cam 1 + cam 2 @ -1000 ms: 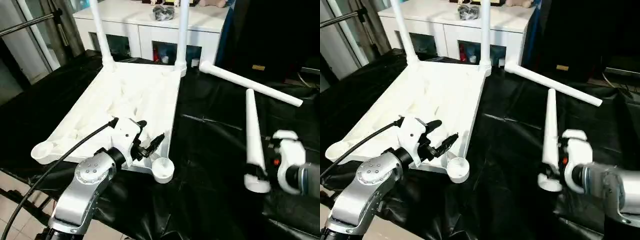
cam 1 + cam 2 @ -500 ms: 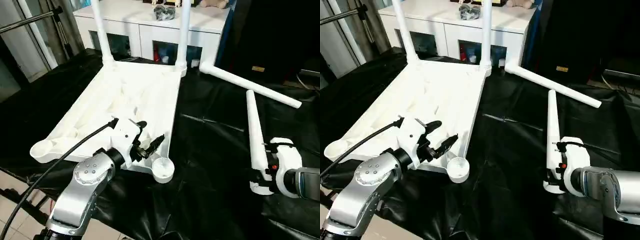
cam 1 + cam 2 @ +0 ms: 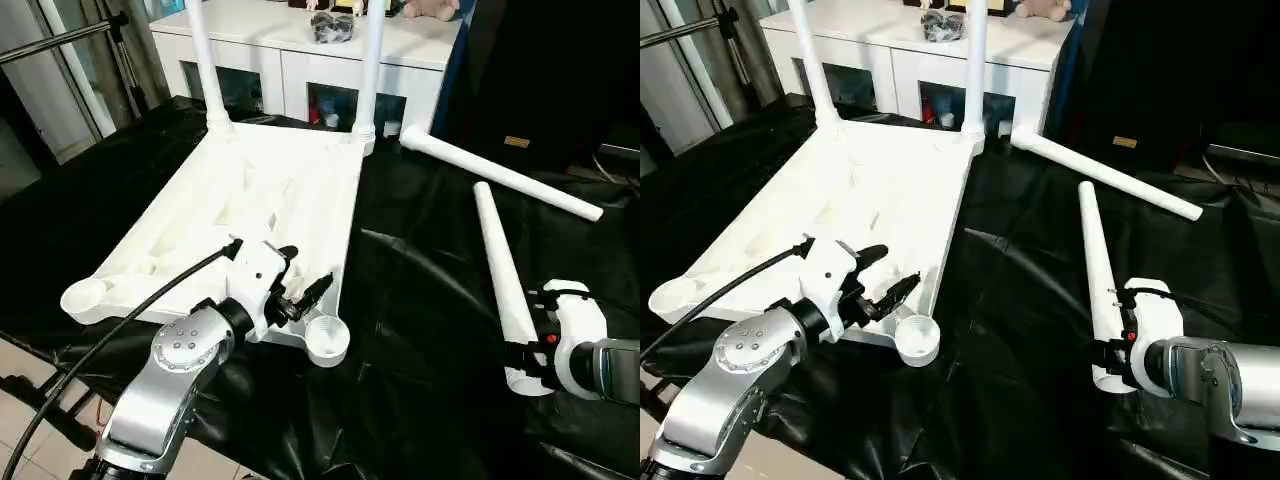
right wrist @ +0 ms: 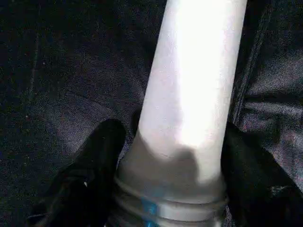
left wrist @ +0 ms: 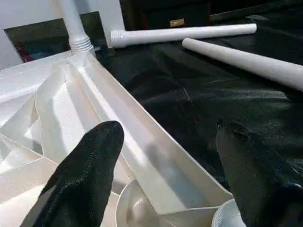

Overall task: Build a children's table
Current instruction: Pick table leg

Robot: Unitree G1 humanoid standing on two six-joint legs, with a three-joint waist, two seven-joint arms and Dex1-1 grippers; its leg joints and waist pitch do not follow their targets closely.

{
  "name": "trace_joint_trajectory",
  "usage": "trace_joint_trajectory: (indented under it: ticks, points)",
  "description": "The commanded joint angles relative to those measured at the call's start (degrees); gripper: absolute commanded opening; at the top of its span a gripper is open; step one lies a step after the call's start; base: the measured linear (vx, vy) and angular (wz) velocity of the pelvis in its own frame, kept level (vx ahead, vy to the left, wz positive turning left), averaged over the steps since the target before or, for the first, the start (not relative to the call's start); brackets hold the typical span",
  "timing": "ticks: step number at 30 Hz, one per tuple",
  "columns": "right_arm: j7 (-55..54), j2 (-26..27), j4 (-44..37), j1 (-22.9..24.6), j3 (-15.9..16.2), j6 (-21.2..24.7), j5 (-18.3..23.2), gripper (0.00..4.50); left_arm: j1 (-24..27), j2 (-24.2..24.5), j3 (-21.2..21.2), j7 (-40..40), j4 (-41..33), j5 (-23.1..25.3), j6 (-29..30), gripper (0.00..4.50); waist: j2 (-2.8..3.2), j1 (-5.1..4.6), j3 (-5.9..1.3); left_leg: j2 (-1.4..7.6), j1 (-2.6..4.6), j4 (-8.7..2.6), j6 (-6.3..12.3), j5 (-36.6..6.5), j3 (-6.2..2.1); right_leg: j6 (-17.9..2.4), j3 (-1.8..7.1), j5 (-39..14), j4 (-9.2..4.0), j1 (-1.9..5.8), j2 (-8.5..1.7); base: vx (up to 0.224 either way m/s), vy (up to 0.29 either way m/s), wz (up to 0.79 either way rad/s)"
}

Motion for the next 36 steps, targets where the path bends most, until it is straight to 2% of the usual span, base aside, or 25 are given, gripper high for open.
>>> trace_joint_trajectory:
  ticks: [1,3,4,8,11,12,13,15,17,19,20,23,26,29,31,32,34,36]
  points:
    - [-0.72,0.88,1.52,0.94,0.22,1.48,-0.26,2.7,0.48,0.21,-0.26,0.21,-0.98,0.19,0.5,3.59,-0.33,0.07,-2.1,2.87,0.35,-5.16,-2.26,-11.33,-1.02,-9.49,2.84,-14.12,-5.59,1.51,-4.18,0.0,0.0,0.0]
    - [-1.09,1.11,0.96,0.51,-0.45,0.81,-0.46,2.69,0.58,0.29,-0.13,0.2,-1.08,0.19,0.46,3.59,-0.3,0.04,-2.06,2.87,0.37,-5.18,-2.35,-11.64,-1.02,-9.41,2.86,-14.51,-5.64,1.46,-4.19,0.0,0.0,0.0]
    - [-0.91,1.11,0.61,0.26,-0.72,0.4,-0.27,2.69,0.63,0.39,-0.07,0.24,-1.15,0.29,0.41,3.59,-0.1,0.06,-2.03,2.87,0.47,-5.22,-2.5,-12.36,-1.05,-9.28,2.86,-15.3,-5.72,1.35,-4.18,0.0,0.0,0.0]
    - [-0.28,1.36,-1.2,-0.32,-1.39,-1.66,0.48,2.68,0.58,0.59,0.24,0.44,-1.23,0.49,0.31,3.59,-0.12,0.01,-1.98,2.87,0.43,-5.25,-2.6,-13.17,-1.09,-8.92,2.88,-16.1,-5.85,1.32,-4.22,0.0,0.0,0.0]
    - [0.53,2.09,-3.82,-0.24,-2.02,-7.96,1.15,2.68,0.26,0.65,0.92,0.84,-1.33,0.49,0.36,3.59,-0.3,0.05,-2.15,2.9,0.12,-5.19,-2.03,-11.11,-1.06,-8.89,2.88,-14.35,-5.59,1.55,-4.28,0.0,0.0,0.0]
    - [0.64,2.14,-4.03,-0.16,-2.03,-8.62,1.21,2.68,0.21,0.57,1.1,0.92,-1.34,0.36,0.41,3.59,-0.23,0.06,-2.19,2.94,0.04,-5.17,-1.86,-10.43,-1.06,-9.01,2.88,-13.68,-5.48,1.59,-4.32,0.0,0.0,0.0]
    - [0.87,2.45,-4.88,0.41,-1.93,-12.41,1.03,2.68,-0.09,0.29,1.97,1.41,-1.27,0.03,0.42,3.59,-0.06,0.13,-2.29,2.89,0.05,-4.99,-1.43,-8.78,-0.93,-9.31,2.88,-11.84,-5.43,1.57,-4.27,0.0,0.0,0.0]
    - [1.1,2.55,-5.18,1.25,-1.25,-16.86,0.34,2.67,-0.49,-0.02,2.83,2.34,-0.86,0.13,0.39,3.59,0.08,0.28,-2.45,2.87,-0.07,-4.78,-0.92,-6.7,-0.75,-9.87,2.86,-8.9,-5.24,1.7,-4.26,0.0,0.0,0.0]
    - [1.24,2.79,-5.19,1.74,-0.97,-19.36,-0.02,2.58,-0.71,-0.06,3.13,3.04,-0.52,0.64,0.16,3.59,0.14,0.33,-2.54,2.79,-0.1,-4.72,-0.23,-5.04,-0.71,-10.71,2.7,-5.64,-4.93,1.82,-4.09,0.0,0.0,0.0]
    - [1.25,3.09,-5.1,1.99,-0.98,-20.75,-0.18,2.32,-0.84,-0.17,3.32,3.44,-0.3,0.83,0.07,3.59,0.13,0.34,-2.53,2.77,-0.1,-4.72,0.22,-4.78,-0.72,-11.13,2.66,-4.97,-4.84,1.9,-4.04,0.0,0.0,0.0]
    - [1.03,3.55,-4.88,2.19,-1.2,-22.55,-0.47,2.24,-0.89,-0.22,3.45,3.69,-0.19,0.87,0.05,3.59,0.36,0.38,-2.54,2.8,-0.03,-4.69,0.34,-4.83,-0.69,-11.36,2.66,-4.9,-4.83,1.84,-4.08,0.0,0.0,0.0]
    - [0.51,4.1,-3.98,2.02,-1.77,-25.36,-0.77,2.02,-1.01,-0.38,3.6,4.1,0.0,1.04,0.01,3.59,0.23,0.3,-2.51,2.85,-0.06,-4.81,0.34,-5.5,-0.68,-11.45,2.61,-5.49,-4.87,1.89,-4.07,0.0,0.0,0.0]
    - [0.73,3.33,-3.32,2.25,-1.13,-26.67,-0.74,1.74,-1.07,-0.57,3.65,4.26,-0.12,1.15,0.19,3.59,0.13,0.32,-2.44,2.82,0.04,-4.81,0.45,-6.1,-0.6,-11.37,2.66,-6.54,-5.01,1.87,-4.08,0.0,0.0,0.0]
    - [0.82,2.08,-2.54,2.75,0.89,-29.51,-2.18,1.51,-0.91,-0.48,3.54,3.82,-0.51,0.65,0.31,3.59,0.11,0.39,-2.45,2.85,0.03,-4.76,0.48,-5.92,-0.57,-11.2,2.67,-6.73,-5.07,1.87,-4.1,0.0,0.0,0.0]
    - [0.72,3.0,-1.8,1.86,0.3,-30.48,-1.82,1.51,-0.9,-0.61,3.58,3.76,-0.54,0.34,0.34,3.59,0.13,0.34,-2.45,2.75,-0.05,-4.73,0.62,-5.94,-0.55,-11.24,2.65,-6.74,-5.03,1.87,-4.09,0.0,0.0,0.0]
    - [0.66,3.71,-1.29,1.21,-0.23,-30.95,-1.47,1.88,-0.89,-0.69,3.6,3.77,-0.55,0.21,0.35,3.59,0.1,0.31,-2.47,2.76,-0.07,-4.73,0.78,-5.94,-0.57,-11.38,2.64,-6.91,-5.03,1.88,-4.12,0.0,0.0,0.0]
    - [0.42,6.43,-0.38,-2.42,-1.72,-30.48,0.63,1.9,-1.0,-0.62,3.11,3.89,-0.28,0.72,0.47,3.59,0.09,0.06,-2.5,2.63,-0.25,-4.75,1.03,-5.79,-0.62,-11.63,2.57,-6.81,-4.92,1.95,-4.09,0.0,0.0,0.0]
    - [0.41,7.48,0.09,-4.6,-0.94,-30.1,1.4,2.05,-1.04,-0.37,2.59,3.75,-0.03,1.25,0.56,3.59,0.24,-0.06,-2.44,2.7,-0.21,-4.81,1.13,-5.86,-0.68,-11.56,2.47,-7.44,-4.94,1.9,-4.03,0.0,0.0,0.0]
